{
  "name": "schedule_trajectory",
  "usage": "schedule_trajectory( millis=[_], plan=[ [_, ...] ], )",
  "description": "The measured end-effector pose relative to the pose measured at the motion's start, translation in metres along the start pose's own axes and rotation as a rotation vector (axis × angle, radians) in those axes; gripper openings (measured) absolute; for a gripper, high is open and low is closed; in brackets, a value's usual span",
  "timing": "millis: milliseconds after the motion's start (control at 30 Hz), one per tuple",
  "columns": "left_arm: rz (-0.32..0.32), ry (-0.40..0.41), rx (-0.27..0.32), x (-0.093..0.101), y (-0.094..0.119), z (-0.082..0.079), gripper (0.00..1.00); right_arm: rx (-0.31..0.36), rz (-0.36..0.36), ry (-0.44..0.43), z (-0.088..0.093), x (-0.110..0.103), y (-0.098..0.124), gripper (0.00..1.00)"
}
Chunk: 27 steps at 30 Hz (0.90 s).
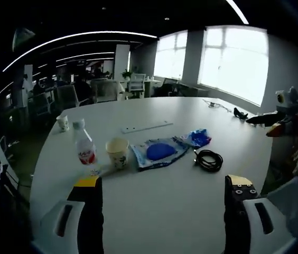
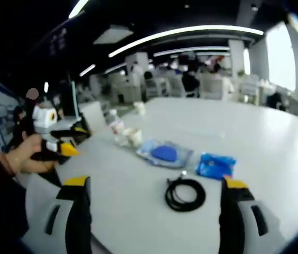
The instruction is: Arrange the tabletop items into an orderly group along one side of the table until the central work area is clear of visible clutter.
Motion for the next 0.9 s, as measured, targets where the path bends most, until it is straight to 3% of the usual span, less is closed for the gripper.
schedule_trajectory(
  millis=[200, 467, 633, 733, 800, 900],
  plan=[
    [-0.008, 0.002, -0.006, -0.001, 0.02, 0.013, 0.94, 0.034, -0.009, -0.006, 0.007, -0.01, 0.007, 1.0],
    [-0.055, 0.033, 0.018, -0.01, 0.046, 0.03, 0.95, 0.041, -0.002, -0.004, 0.031, -0.025, 0.012, 1.0],
    [-0.078, 0.011, 0.013, -0.011, 0.054, 0.04, 0.96, 0.026, -0.005, -0.01, 0.046, -0.033, 0.013, 1.0],
    [-0.089, 0.042, 0.03, -0.013, 0.057, 0.044, 0.95, 0.026, 0.006, -0.002, 0.052, -0.036, 0.013, 1.0],
    [-0.097, 0.075, 0.072, -0.014, 0.059, 0.044, 0.95, 0.046, 0.028, 0.002, 0.054, -0.037, 0.015, 1.0],
    [-0.105, 0.08, 0.059, -0.015, 0.06, 0.053, 0.94, 0.04, 0.031, -0.005, 0.059, -0.039, 0.016, 1.0]
  ],
)
Point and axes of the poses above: the point that each gripper's makers call its tool centre point, and the gripper's own axes: y roughly backward along the fingers, x roughly to its right, z roughly out of its underside, the point moved 2 cm from there along y, roughly backward along the fingers, and after that the axes turned 2 degrees about y, right-handed, at the moved point
